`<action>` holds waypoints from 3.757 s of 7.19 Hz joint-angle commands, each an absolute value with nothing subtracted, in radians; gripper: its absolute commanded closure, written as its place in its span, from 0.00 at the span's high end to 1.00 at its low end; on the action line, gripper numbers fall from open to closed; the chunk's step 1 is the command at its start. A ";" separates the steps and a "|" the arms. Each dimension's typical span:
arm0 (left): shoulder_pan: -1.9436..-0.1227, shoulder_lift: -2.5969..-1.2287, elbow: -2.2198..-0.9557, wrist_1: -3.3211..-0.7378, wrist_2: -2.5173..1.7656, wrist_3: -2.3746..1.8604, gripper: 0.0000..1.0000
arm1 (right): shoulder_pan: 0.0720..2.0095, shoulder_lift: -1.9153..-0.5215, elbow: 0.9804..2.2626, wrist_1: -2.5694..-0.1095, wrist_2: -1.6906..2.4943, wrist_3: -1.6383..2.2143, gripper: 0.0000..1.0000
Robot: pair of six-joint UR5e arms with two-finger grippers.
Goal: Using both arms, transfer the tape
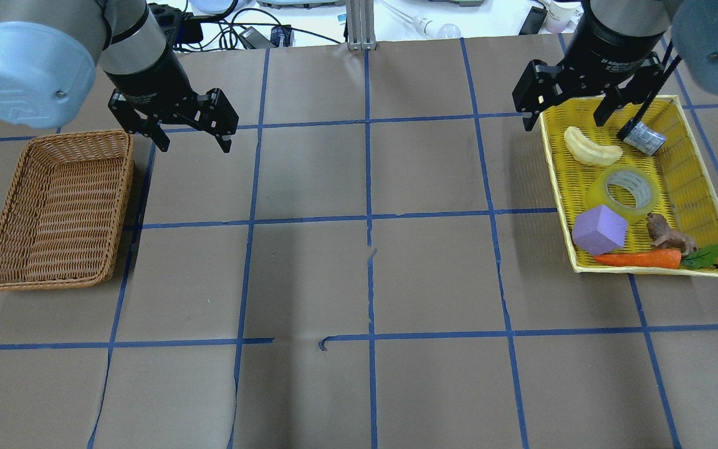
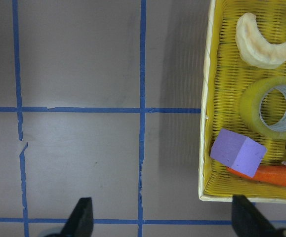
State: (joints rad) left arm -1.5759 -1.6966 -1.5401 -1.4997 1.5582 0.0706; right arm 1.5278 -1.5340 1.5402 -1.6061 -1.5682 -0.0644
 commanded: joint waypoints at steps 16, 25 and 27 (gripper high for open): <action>-1.577 -1.700 -1.542 -1.499 1.557 0.074 1.00 | 1.116 -1.232 1.625 -1.896 -1.611 -0.630 1.00; -1.577 -1.703 -1.545 -1.497 1.557 0.078 1.00 | 1.080 -1.132 1.763 -2.174 -1.580 -0.831 0.00; -1.577 -1.703 -1.545 -1.497 1.557 0.078 1.00 | 1.081 -1.167 1.683 -2.149 -1.568 -0.818 0.00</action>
State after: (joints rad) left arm -1.5769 -1.7027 -1.5454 -1.4972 1.5567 0.0782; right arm 1.0801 -1.1443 1.7371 -2.1669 -1.5762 -0.8240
